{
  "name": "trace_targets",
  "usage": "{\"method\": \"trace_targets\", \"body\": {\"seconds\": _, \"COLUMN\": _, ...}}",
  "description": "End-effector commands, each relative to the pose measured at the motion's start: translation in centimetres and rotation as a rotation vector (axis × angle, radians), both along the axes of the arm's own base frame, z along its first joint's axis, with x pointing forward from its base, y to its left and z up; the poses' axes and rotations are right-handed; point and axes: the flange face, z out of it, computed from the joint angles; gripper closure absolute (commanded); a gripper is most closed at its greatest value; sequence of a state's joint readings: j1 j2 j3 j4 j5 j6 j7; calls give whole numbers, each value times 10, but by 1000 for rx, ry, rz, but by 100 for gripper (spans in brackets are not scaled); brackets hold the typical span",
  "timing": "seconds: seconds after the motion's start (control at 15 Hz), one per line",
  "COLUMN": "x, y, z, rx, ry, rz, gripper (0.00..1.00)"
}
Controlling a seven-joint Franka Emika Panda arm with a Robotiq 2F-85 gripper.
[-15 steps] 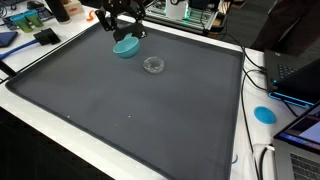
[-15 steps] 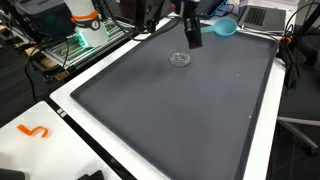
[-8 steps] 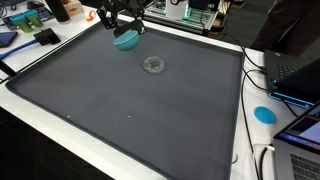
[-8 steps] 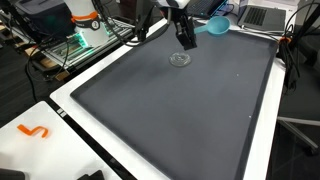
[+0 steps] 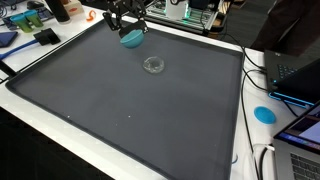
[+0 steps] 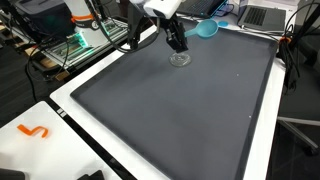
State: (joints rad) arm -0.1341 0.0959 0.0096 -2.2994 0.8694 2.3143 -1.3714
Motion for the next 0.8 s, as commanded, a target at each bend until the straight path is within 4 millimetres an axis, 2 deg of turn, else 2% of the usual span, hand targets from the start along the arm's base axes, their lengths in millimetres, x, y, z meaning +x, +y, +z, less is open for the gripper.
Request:
{"method": "trace_targets", "body": {"seconds": 0.0, "x": -21, "y": 1, "z": -3, "rx": 39, "ry": -22, "rz": 27, "gripper": 69}}
{"method": "trace_targets", "body": {"seconds": 0.73, "x": -58, "y": 6, "z": -21, "rx": 32, "ry": -37, "rz": 89, "gripper": 69}}
